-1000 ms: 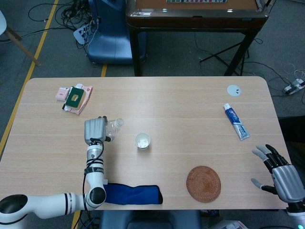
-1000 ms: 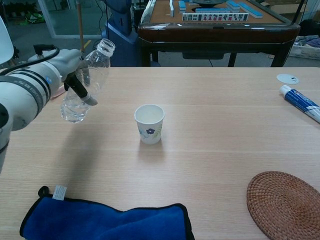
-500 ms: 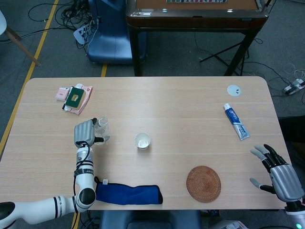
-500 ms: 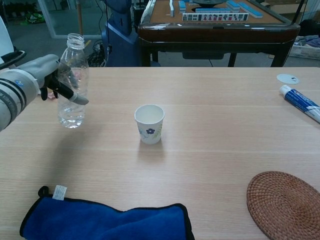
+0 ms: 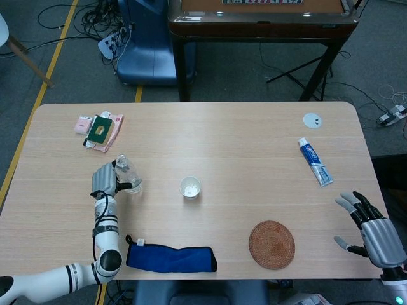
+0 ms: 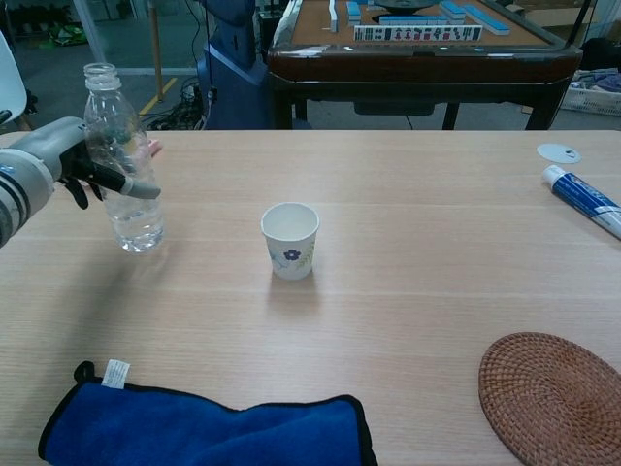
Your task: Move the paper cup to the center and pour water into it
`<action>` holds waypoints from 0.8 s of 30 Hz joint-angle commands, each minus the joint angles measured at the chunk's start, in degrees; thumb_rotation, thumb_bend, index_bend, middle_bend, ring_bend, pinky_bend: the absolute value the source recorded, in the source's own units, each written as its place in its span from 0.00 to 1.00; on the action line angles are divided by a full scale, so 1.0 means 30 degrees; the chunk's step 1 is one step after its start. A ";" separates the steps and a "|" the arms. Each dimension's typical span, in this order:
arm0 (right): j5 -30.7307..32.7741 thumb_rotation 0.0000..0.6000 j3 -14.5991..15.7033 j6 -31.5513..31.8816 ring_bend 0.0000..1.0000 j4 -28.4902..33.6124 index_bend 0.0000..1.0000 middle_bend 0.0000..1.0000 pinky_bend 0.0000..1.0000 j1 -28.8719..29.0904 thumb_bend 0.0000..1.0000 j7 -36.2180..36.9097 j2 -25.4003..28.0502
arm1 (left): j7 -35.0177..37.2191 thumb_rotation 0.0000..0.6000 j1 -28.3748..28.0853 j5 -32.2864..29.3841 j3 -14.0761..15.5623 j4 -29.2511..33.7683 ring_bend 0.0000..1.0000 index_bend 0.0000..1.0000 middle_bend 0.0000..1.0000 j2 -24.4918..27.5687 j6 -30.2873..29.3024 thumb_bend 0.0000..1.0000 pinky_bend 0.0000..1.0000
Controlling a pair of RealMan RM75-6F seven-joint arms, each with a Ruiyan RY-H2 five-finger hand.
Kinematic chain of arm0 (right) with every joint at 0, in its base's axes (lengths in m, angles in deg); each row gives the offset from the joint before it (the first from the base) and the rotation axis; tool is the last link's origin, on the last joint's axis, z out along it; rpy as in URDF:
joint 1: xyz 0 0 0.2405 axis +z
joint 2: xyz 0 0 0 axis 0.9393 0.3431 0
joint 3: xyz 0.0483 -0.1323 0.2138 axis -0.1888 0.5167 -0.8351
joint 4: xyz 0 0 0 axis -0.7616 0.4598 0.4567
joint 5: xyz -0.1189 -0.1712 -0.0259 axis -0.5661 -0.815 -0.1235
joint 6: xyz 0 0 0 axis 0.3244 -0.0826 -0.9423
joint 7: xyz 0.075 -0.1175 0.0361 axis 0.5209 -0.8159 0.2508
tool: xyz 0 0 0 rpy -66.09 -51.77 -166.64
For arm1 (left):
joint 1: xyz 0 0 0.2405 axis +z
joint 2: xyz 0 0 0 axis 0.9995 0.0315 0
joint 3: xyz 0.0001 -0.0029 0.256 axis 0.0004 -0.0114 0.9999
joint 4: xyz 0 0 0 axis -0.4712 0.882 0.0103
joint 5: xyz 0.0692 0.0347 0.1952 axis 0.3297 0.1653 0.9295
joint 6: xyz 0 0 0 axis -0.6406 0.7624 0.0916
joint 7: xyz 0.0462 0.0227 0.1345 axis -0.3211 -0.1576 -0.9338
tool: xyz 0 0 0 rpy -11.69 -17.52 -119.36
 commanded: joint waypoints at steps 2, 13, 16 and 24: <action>0.0006 1.00 0.0000 0.0021 0.06 -0.0020 0.21 0.15 0.29 -0.0008 0.00 0.0019 -0.0004 | 0.0768 1.00 0.0256 0.0007 -0.0120 -0.0035 0.55 0.67 0.73 0.0106 0.0319 0.05 0.54; 0.0004 1.00 0.0005 0.0070 0.06 -0.0015 0.21 0.15 0.29 -0.0025 0.00 0.0005 0.0010 | 0.2731 1.00 0.0808 0.0883 0.0253 -0.0181 0.55 0.65 0.73 0.0407 0.1051 0.05 0.52; 0.0008 1.00 0.0004 0.0087 0.06 -0.0012 0.21 0.15 0.29 -0.0034 0.00 -0.0004 0.0011 | 0.2839 1.00 0.0789 0.1137 0.0494 -0.0305 0.54 0.64 0.72 0.0447 0.1278 0.05 0.49; 0.0013 1.00 -0.0003 0.0146 0.06 -0.0036 0.21 0.15 0.29 -0.0057 0.00 0.0051 0.0025 | 0.3030 1.00 0.0702 0.1586 0.0843 -0.0617 0.44 0.56 0.60 0.0388 0.1483 0.05 0.43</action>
